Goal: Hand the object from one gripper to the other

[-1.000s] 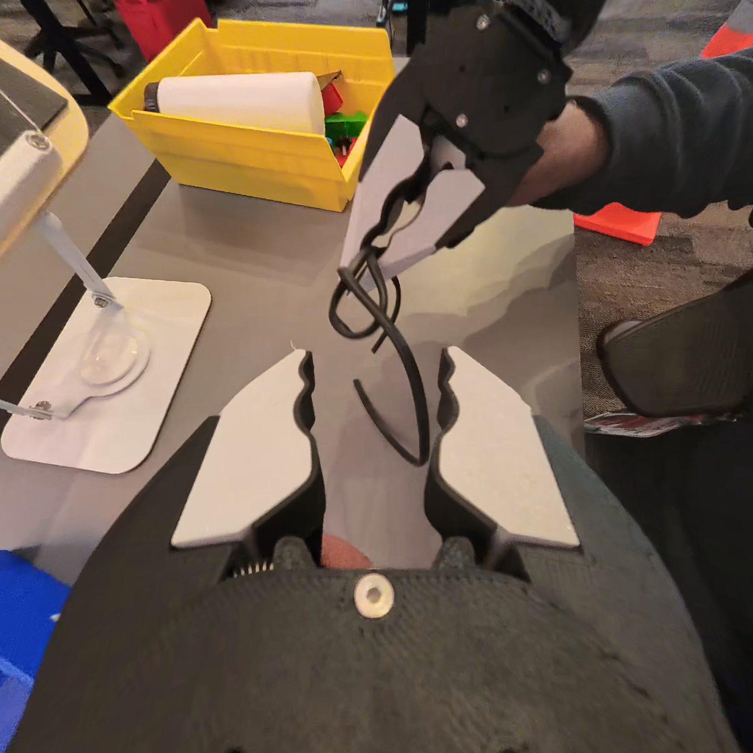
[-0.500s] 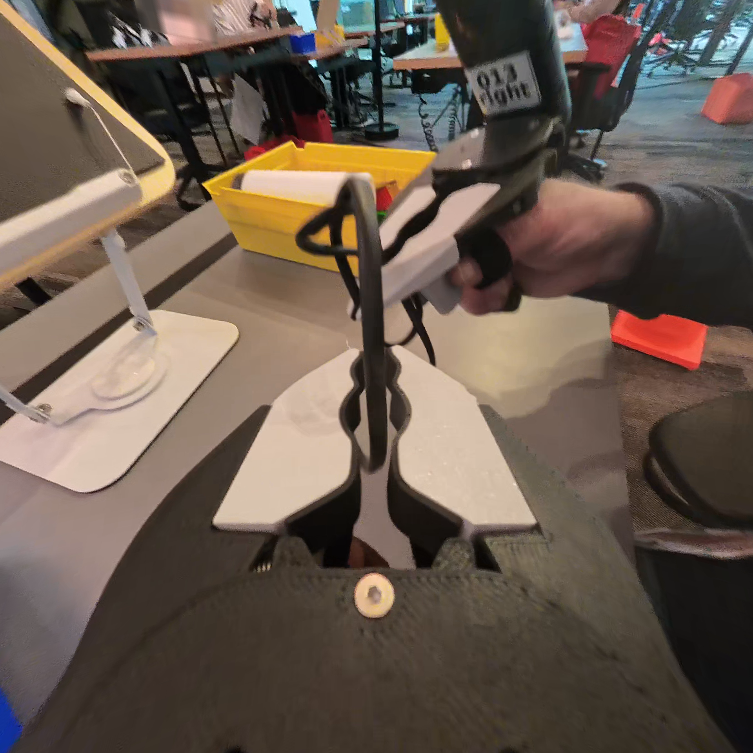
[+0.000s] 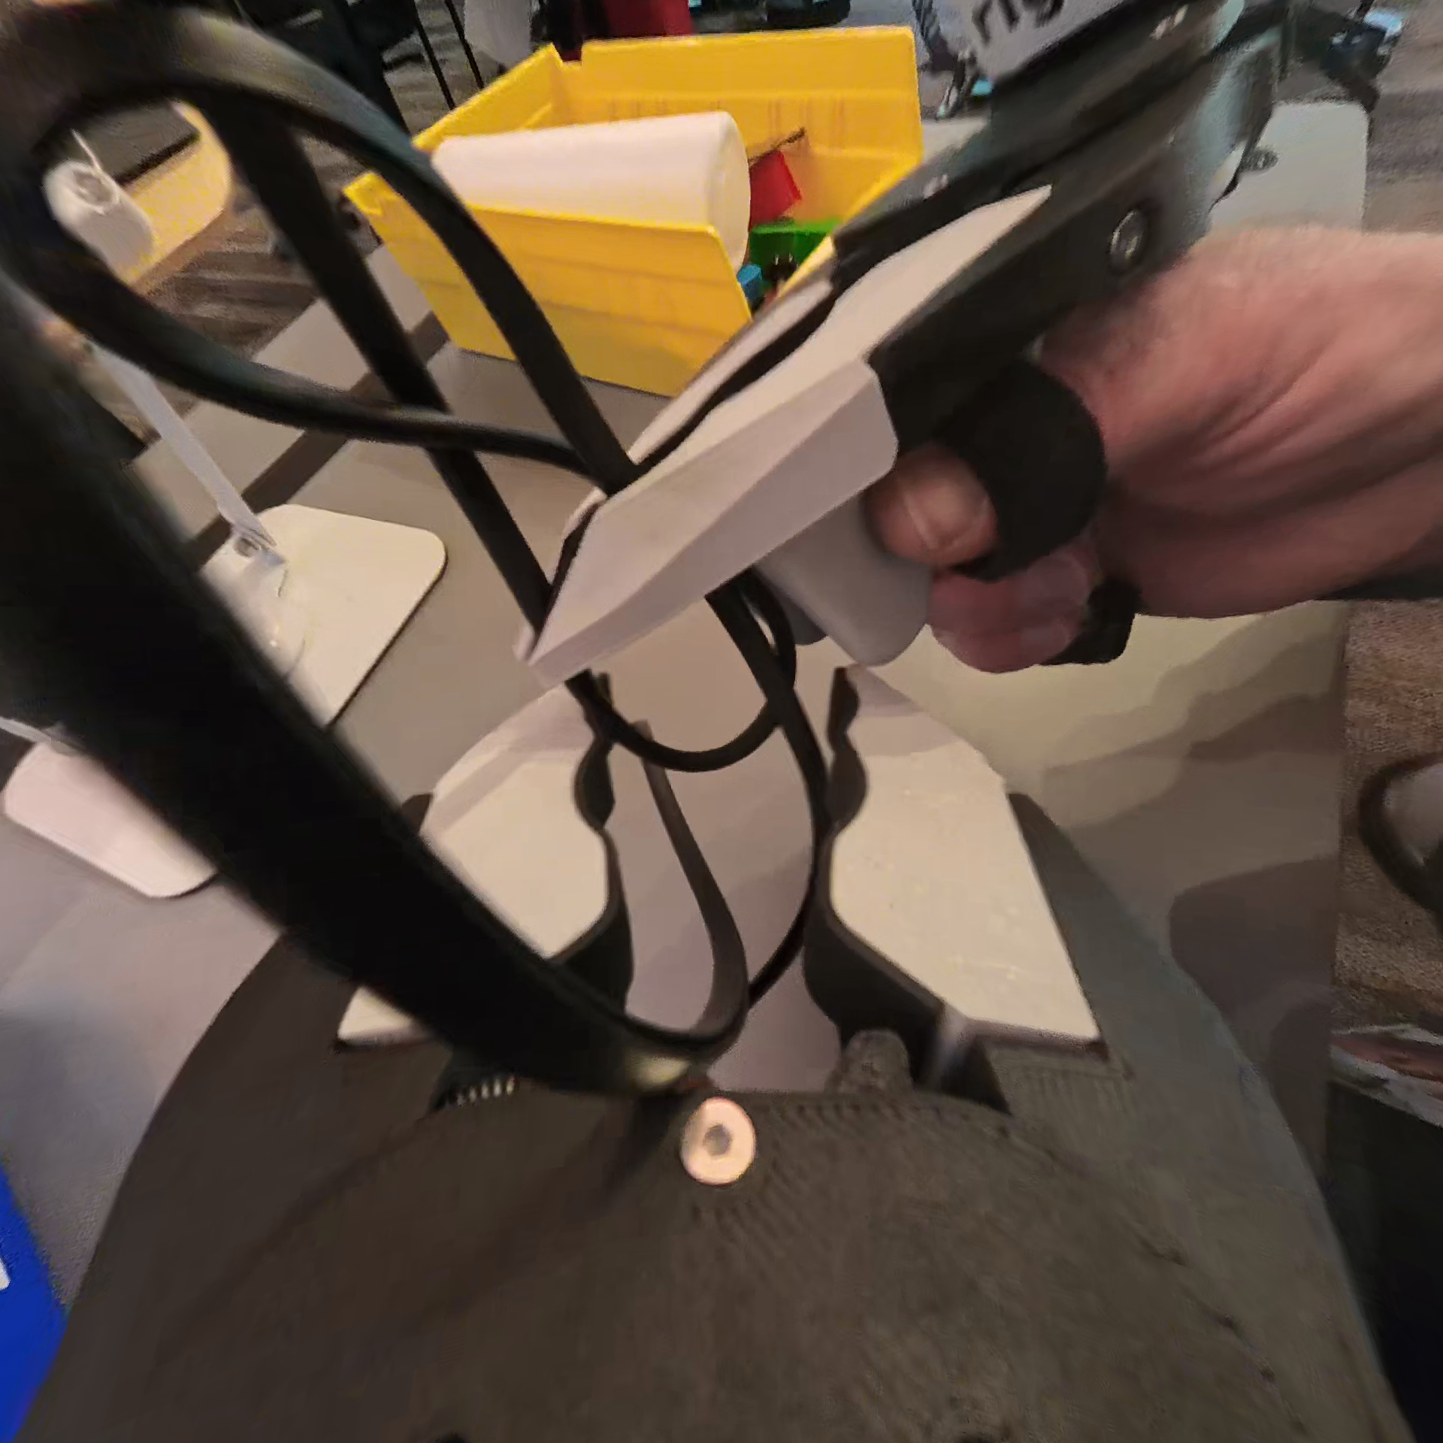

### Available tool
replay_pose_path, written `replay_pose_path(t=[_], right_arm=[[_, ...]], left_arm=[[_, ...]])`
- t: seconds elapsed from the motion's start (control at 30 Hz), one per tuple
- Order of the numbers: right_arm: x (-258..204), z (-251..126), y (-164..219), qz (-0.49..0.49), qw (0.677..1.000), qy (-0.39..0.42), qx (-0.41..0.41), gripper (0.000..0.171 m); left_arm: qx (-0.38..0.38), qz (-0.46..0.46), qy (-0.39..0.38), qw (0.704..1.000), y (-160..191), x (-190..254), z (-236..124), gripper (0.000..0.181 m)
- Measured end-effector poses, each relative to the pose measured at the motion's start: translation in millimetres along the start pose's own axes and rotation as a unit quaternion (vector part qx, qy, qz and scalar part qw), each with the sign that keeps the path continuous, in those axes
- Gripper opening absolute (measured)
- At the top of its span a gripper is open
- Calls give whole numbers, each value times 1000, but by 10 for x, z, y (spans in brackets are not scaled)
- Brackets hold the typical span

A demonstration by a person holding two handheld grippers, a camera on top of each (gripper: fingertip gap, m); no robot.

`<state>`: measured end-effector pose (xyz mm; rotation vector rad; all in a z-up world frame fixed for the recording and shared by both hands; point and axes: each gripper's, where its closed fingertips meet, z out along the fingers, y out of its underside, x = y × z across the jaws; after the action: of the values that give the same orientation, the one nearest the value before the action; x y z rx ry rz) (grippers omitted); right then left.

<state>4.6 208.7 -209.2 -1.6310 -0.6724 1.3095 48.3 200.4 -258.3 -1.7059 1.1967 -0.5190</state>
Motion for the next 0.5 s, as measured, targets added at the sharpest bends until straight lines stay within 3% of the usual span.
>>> replay_pose_path(t=[0.27,0.43,0.5], right_arm=[[-106,-15,-59,8,999,-31,23,0],[-127,-14,-24,-3,999,-38,15,1],[-88,-35,-13,-8,1000,-29,6,9]], left_arm=[[53,-66,46,995,-96,-13,-130,9],[19,-56,68,996,-47,23,-158,5],[1,-66,81,995,-13,23,-164,6]])
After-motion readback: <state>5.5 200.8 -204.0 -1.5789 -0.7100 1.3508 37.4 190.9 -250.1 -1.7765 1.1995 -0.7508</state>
